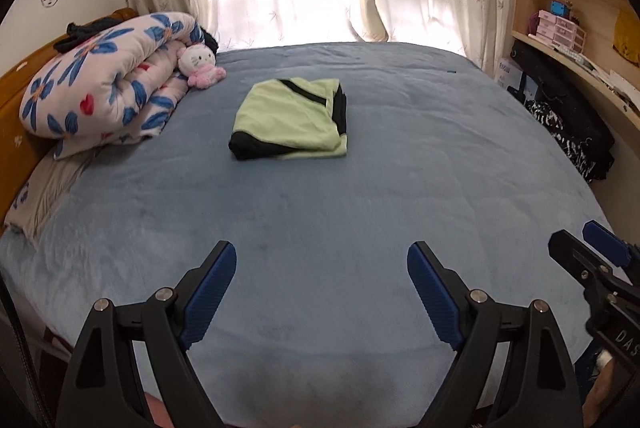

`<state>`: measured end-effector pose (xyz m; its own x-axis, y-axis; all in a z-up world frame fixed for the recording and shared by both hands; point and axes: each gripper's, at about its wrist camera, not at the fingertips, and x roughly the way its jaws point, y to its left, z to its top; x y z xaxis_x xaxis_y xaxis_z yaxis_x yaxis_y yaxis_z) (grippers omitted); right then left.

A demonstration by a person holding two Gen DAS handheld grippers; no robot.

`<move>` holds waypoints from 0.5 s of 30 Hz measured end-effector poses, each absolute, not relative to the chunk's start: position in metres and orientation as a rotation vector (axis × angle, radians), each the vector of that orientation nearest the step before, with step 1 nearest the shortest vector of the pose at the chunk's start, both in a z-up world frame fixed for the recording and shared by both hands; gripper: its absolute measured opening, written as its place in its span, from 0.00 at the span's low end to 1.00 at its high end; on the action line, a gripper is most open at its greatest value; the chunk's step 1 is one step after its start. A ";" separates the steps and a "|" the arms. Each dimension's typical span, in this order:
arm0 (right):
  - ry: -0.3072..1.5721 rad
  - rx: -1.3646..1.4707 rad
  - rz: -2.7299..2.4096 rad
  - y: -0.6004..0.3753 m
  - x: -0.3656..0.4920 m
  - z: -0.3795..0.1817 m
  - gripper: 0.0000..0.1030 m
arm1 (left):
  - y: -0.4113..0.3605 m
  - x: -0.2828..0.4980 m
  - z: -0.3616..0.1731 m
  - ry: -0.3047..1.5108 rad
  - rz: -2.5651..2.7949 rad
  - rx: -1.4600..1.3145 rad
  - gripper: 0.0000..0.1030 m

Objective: Fold large clothes

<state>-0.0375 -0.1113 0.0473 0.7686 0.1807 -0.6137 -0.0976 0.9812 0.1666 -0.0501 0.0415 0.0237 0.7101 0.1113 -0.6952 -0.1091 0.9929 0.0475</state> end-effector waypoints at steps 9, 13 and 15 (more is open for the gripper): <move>0.669 0.097 0.112 -0.108 -0.045 0.022 0.78 | 0.016 -0.060 -0.009 0.801 0.098 0.007 0.87; 0.680 0.113 0.109 -0.111 -0.044 0.017 0.78 | 0.017 -0.059 -0.016 0.823 0.092 -0.014 0.87; 0.687 0.118 0.105 -0.111 -0.042 0.014 0.79 | 0.020 -0.057 -0.018 0.833 0.089 -0.024 0.87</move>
<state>-0.0425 -0.1112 0.0140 0.7681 0.1353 -0.6259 -0.0575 0.9881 0.1430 -0.0572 0.0196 -0.0182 0.6690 0.0692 -0.7400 -0.0882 0.9960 0.0134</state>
